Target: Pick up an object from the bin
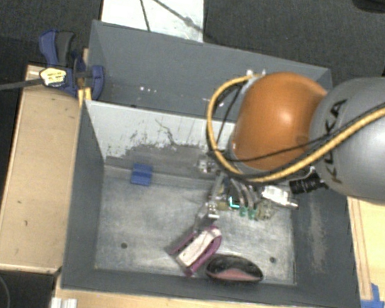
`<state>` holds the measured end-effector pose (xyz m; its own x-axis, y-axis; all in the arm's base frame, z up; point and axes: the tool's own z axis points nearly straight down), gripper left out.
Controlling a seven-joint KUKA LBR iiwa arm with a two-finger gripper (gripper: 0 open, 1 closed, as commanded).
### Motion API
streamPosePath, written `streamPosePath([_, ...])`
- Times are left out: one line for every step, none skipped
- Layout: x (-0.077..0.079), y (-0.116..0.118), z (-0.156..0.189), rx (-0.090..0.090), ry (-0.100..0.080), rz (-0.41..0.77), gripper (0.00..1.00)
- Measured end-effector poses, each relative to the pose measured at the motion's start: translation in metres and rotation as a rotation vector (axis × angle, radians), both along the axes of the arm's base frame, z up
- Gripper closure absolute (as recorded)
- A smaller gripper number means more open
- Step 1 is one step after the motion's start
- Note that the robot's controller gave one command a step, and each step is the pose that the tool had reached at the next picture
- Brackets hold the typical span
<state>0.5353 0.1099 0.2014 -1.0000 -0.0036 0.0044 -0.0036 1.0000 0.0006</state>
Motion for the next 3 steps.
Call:
streamPosePath([-0.063,-0.026,-0.084,-0.002,0.007,-0.015,0.0])
streamPosePath([-0.048,-0.072,-0.131,-0.001,-0.004,-0.07,0.0])
streamPosePath([-0.053,-0.029,-0.129,0.0,-0.013,0.052,0.0])
